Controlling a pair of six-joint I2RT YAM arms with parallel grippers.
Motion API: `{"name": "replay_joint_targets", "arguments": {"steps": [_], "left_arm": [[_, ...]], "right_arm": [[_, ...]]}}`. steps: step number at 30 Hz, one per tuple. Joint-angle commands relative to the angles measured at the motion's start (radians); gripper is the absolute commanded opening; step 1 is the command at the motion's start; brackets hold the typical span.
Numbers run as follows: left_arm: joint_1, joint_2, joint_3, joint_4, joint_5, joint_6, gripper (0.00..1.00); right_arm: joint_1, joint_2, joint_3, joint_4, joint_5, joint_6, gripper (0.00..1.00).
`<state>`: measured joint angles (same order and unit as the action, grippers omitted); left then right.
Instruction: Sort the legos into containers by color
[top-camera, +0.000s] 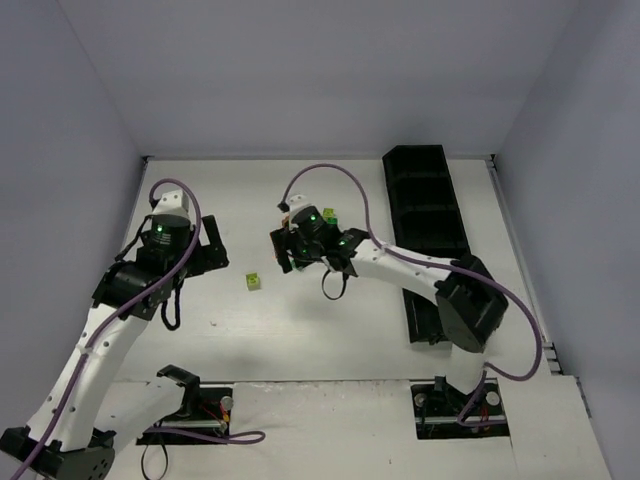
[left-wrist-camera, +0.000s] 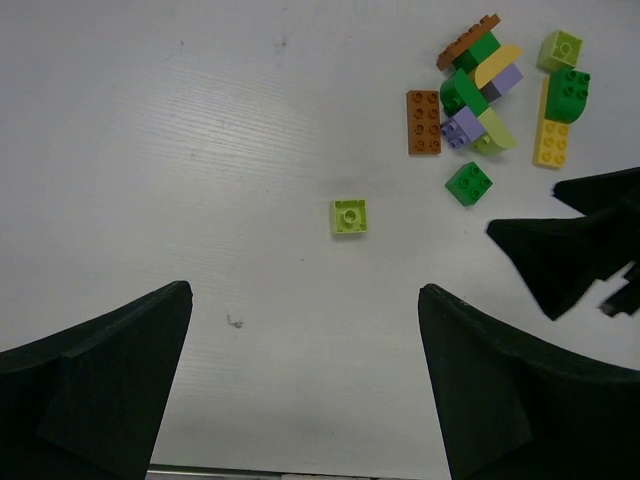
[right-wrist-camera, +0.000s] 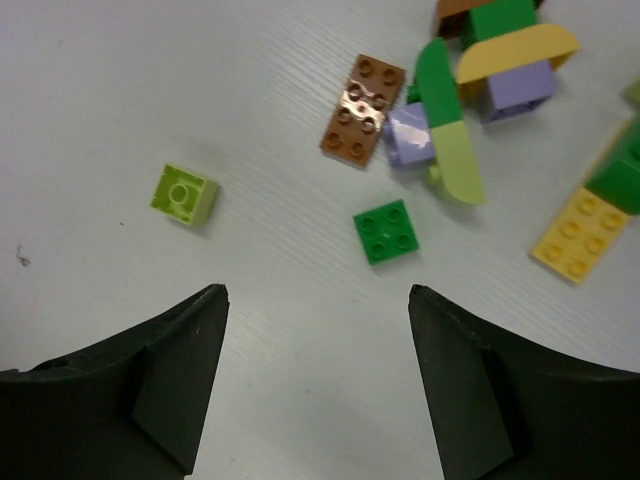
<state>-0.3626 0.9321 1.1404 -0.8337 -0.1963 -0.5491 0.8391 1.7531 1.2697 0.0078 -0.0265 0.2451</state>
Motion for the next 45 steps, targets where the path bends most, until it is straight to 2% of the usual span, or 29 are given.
{"name": "replay_joint_targets", "arguments": {"steps": [1, 7, 16, 24, 29, 32, 34, 35, 37, 38, 40, 45], "left_arm": [[0.011, -0.05, 0.028, -0.005, -0.017, 0.014, 0.88], [0.011, -0.085, 0.027, -0.034, -0.048, 0.018, 0.88], [0.01, -0.081, 0.055, -0.085, -0.049, 0.035, 0.88], [0.011, -0.079, 0.047, -0.085, -0.037, 0.032, 0.88], [0.011, -0.069, 0.035, -0.071, -0.028, 0.029, 0.88], [0.011, -0.059, 0.025, -0.058, -0.019, 0.029, 0.88], [0.011, -0.05, 0.022, -0.05, -0.017, 0.028, 0.88], [0.011, -0.047, 0.022, -0.05, -0.015, 0.028, 0.88], [0.011, -0.041, 0.024, -0.044, -0.012, 0.028, 0.88], [0.011, -0.041, 0.022, -0.044, -0.012, 0.026, 0.88], [0.011, -0.038, 0.016, -0.03, -0.009, 0.026, 0.88], [0.011, -0.018, 0.01, 0.007, 0.017, 0.026, 0.88]], "right_arm": [[0.067, 0.061, 0.106, 0.069, 0.104, 0.072, 0.7], [0.15, 0.271, 0.249, 0.064, 0.21, 0.18, 0.71], [0.189, 0.45, 0.43, 0.021, 0.25, 0.241, 0.71], [0.207, 0.502, 0.471, 0.004, 0.246, 0.249, 0.69], [0.218, 0.499, 0.445, -0.003, 0.243, 0.267, 0.65], [0.219, 0.493, 0.425, -0.026, 0.237, 0.276, 0.58], [0.219, 0.488, 0.412, -0.031, 0.249, 0.281, 0.46], [0.219, 0.477, 0.408, -0.031, 0.26, 0.28, 0.36], [0.216, 0.464, 0.407, -0.031, 0.295, 0.258, 0.25], [0.21, 0.445, 0.408, -0.032, 0.309, 0.246, 0.14], [0.196, 0.404, 0.407, -0.031, 0.332, 0.206, 0.0], [0.086, 0.257, 0.347, 0.013, 0.329, 0.103, 0.0]]}}
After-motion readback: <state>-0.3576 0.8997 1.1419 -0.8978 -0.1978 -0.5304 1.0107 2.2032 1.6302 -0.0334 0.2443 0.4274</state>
